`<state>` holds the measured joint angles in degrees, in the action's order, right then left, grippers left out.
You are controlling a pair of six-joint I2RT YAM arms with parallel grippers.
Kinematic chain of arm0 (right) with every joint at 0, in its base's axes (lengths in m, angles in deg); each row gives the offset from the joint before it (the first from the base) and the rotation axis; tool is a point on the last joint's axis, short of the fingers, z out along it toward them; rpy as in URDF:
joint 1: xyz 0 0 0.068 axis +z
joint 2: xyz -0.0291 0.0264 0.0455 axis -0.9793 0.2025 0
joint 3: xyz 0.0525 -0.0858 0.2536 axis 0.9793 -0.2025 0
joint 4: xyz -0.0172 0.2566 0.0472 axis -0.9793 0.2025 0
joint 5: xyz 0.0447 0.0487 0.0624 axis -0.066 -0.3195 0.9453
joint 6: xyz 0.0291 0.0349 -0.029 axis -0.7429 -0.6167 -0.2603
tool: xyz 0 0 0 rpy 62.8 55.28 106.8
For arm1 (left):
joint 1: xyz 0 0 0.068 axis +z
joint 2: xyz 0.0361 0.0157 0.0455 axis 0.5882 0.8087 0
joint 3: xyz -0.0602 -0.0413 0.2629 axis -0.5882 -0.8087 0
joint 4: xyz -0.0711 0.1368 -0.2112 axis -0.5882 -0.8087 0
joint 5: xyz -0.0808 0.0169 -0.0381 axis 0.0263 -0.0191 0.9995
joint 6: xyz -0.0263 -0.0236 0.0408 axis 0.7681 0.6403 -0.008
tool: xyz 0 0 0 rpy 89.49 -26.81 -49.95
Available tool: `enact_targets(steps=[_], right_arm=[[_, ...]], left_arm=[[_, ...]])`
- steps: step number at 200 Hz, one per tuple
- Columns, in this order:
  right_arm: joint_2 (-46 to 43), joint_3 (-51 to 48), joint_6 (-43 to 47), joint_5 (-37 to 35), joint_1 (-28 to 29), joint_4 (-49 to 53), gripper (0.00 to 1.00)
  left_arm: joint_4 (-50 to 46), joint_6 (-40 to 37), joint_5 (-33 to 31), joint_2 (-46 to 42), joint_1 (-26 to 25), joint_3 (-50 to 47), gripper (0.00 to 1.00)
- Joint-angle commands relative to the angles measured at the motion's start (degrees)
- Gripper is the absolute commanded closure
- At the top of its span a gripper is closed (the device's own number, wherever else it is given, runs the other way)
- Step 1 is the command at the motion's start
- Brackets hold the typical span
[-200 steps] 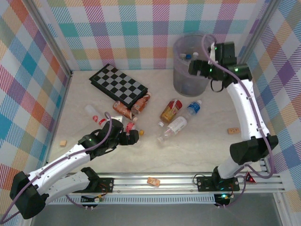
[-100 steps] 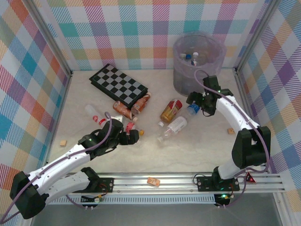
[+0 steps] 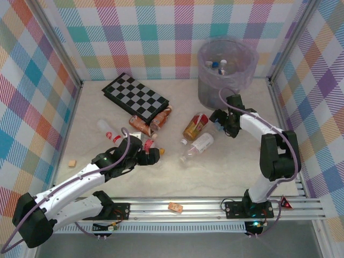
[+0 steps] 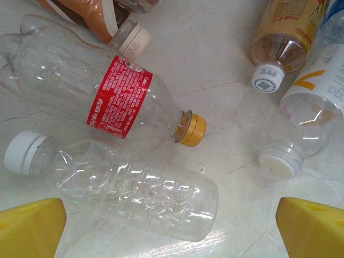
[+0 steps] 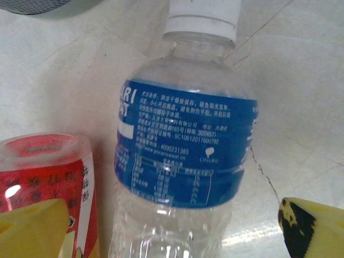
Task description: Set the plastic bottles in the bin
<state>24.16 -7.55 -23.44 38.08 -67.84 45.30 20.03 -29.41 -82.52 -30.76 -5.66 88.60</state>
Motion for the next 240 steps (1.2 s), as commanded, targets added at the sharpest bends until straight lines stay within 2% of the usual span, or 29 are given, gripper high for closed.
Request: enact_targets(steps=[1, 34, 88, 186, 240], right_arm=[[2.0, -0.6, -1.4, 1.2, -0.2, -2.7, 0.03], [2.9, -1.4, -1.0, -0.6, -0.2, -3.8, 0.14], [4.3, -2.0, -1.2, -0.7, -0.2, -4.1, 0.24], [0.8, -1.8, 0.4, -2.7, -0.9, -0.4, 0.47], [-0.9, -1.9, 1.0, -2.8, -1.2, 0.5, 0.50]], left_arm=[[0.8, 0.2, -0.2, 0.3, 0.6, -0.8, 0.00], [0.8, 0.2, -0.3, 0.4, 0.6, -0.9, 0.00], [1.2, 0.2, -0.4, 0.5, 0.6, -1.0, 0.00], [2.7, -0.4, 0.8, 4.5, 0.6, 1.1, 0.00], [1.9, -0.3, 0.3, 3.3, 0.6, 0.7, 0.00]])
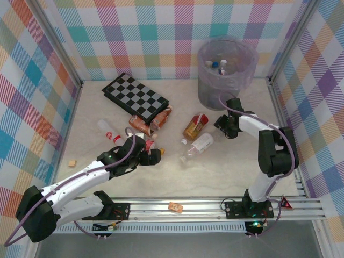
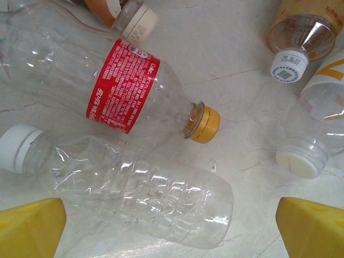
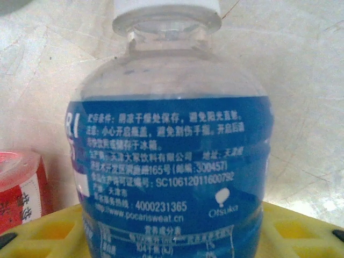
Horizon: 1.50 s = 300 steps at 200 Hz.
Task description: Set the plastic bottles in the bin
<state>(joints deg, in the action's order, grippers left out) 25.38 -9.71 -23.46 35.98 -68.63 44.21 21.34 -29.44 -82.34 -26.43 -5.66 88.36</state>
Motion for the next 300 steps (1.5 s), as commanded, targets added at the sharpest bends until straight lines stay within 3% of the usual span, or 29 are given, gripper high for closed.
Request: enact_targets(steps=[1, 82, 128, 148, 165, 208, 263, 300], right_arm=[[-2.1, 0.3, 1.0, -0.7, -0.3, 1.6, 0.50], [-10.6, -0.4, 3.6, -2.8, -0.4, 6.4, 0.58], [-19.5, 0.5, 12.0, -4.2, -0.4, 12.1, 0.68], [-22.8, 2.0, 13.9, -5.3, -0.4, 16.6, 0.89], [-24.8, 4.3, 15.7, -4.6, -0.4, 20.7, 1.00], [-29.5, 11.6, 18.0, -0.7, -0.3, 27.2, 1.00], [-23.7, 29.5, 18.2, -3.1, -0.4, 37.6, 1.00], [-21.7, 36.9, 17.8, -3.9, -0.4, 36.6, 0.96]], left_arm=[[0.6, -0.3, 0.1, -1.0, 0.6, 0.9, 0.00], [1.0, -0.2, 0.0, -1.0, 0.6, 0.5, 0.00], [1.7, 0.0, -0.4, -0.9, 0.6, -0.1, 0.00], [2.3, 0.0, -0.9, -0.7, 0.6, -0.3, 0.00], [2.7, 0.2, -1.3, -0.4, 0.6, -0.2, 0.00], [3.8, 0.2, -1.6, 0.8, 0.6, 0.1, 0.00], [4.2, 0.3, -1.1, 1.5, 0.6, 0.1, 0.00], [3.5, 0.4, -1.3, 0.5, 0.6, 0.0, 0.00]])
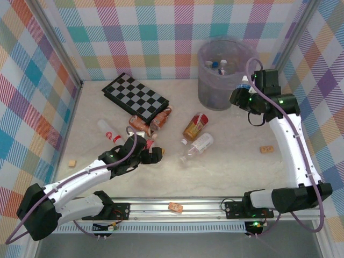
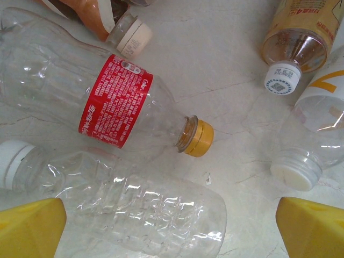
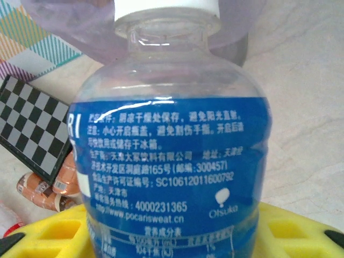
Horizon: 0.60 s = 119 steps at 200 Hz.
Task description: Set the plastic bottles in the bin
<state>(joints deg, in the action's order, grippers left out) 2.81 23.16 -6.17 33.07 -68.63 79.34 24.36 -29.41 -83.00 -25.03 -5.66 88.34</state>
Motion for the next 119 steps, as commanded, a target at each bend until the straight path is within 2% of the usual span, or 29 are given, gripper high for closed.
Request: enact_targets(steps=[1, 42, 68, 119], right_arm=[[0.9, 4.1, 0.5, -1.0, -0.4, 1.3, 0.96], [3.1, 11.1, 0.7, -0.5, -0.4, -6.1, 0.95], [10.2, 21.5, 0.6, 0.5, -0.4, -4.0, 1.00], [25.7, 39.2, 3.0, -1.9, -0.5, -2.8, 1.00]], left_arm=[[0.5, 0.4, -0.7, -0.9, 0.6, 0.0, 0.00], [0.1, 0.5, -0.2, -1.4, 0.6, 0.1, 0.00], [-0.6, 0.9, 0.0, -2.6, 0.6, 0.1, 0.00], [-2.8, 1.5, -0.8, -7.0, 0.6, -0.5, 0.00]])
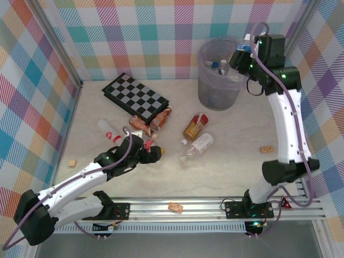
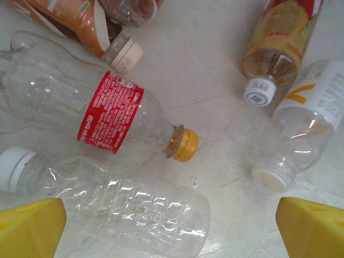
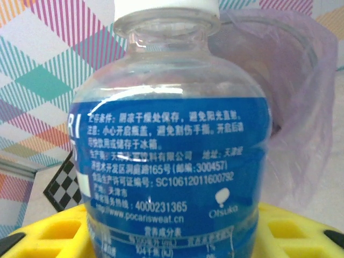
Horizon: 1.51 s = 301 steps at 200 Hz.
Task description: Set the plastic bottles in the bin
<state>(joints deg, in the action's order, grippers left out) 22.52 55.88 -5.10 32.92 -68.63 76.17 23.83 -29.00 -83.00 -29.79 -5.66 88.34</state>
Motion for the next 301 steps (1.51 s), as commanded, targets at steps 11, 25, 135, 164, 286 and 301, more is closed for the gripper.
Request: enact_targets(steps=[11, 25, 135, 164, 286, 301], right_arm=[[9.5, 10.3, 2.2, -1.9, -0.6, 0.5, 1.00], [14.2, 15.6, 2.1, -0.8, -1.1, 1.0, 1.00], [34.0, 28.5, -1.0, 8.0, -7.7, -3.7, 1.00], [37.0, 29.2, -0.7, 8.8, -7.7, -3.5, 1.00], [37.9, 27.2, 1.3, 11.7, -7.7, -4.5, 0.20], [37.3, 27.3, 1.6, 11.6, -7.7, -4.5, 0.14]], left_arm=[[-2.6, 1.2, -0.8, -3.0, 0.6, -0.6, 0.00], [-2.8, 1.4, -1.0, -3.7, 0.6, -0.8, 0.00], [-5.6, 0.3, -1.7, -4.5, 0.6, 1.4, 0.00], [-5.8, 0.2, -2.3, -4.4, 0.6, 1.9, 0.00], [-6.7, 0.0, -3.2, -3.4, 0.6, 3.0, 0.00], [-6.7, 0.0, -3.1, -3.3, 0.6, 3.0, 0.00]])
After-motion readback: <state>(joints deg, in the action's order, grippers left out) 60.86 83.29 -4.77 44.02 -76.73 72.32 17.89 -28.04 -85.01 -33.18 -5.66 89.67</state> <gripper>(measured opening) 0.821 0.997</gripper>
